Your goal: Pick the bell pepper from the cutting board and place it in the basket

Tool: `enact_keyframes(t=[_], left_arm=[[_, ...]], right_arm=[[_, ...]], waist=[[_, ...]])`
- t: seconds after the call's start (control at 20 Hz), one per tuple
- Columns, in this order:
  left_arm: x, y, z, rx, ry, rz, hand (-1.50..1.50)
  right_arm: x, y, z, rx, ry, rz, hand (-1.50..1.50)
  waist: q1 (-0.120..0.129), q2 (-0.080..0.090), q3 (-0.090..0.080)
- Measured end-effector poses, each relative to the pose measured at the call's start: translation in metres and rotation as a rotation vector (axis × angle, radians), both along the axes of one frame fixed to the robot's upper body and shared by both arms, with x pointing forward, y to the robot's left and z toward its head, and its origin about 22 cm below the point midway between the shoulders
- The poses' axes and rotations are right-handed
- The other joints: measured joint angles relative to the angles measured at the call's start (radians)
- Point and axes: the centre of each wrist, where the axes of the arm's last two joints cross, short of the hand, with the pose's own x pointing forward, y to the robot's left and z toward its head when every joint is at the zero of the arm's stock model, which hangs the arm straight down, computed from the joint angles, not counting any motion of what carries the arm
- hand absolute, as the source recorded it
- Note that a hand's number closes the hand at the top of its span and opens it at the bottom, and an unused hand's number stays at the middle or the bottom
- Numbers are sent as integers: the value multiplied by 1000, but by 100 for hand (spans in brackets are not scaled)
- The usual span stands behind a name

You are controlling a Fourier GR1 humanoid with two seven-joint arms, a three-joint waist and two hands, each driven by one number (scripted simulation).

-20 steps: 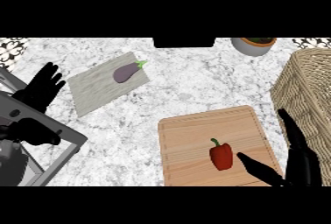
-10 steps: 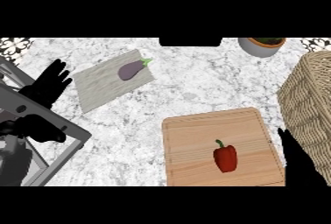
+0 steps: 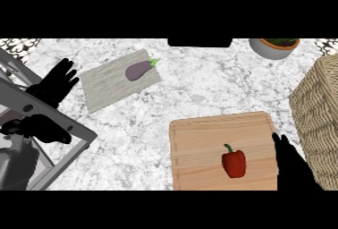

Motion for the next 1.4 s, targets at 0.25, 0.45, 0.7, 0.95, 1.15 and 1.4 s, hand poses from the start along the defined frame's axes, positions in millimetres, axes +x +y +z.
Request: enact_keyframes(t=[0.25, 0.45, 0.7, 0.95, 1.15, 1.4], left_arm=[[-1, 1, -1, -3, -4, -4, 0], [-1, 2, -1, -3, -7, -9, 0], [-3, 4, -3, -6, -11, -11, 0], [-3, 5, -3, -6, -18, -14, 0], [-4, 6, -4, -7, -27, -14, 0], [-5, 7, -5, -6, -40, -18, 0]], right_arm=[[0, 12, 1, -27, 30, -10, -150], [4, 16, -2, -37, 51, -16, -150], [7, 22, -6, -37, 68, -3, -150], [13, 28, -14, -44, 82, 15, -150], [17, 30, -21, -63, 85, 9, -150], [24, 31, -28, -83, 82, -7, -150]], waist=[[-2, 0, 3], [-2, 2, 6], [-6, 2, 10], [-8, 3, 9], [-12, 2, 10], [-13, 2, 8]])
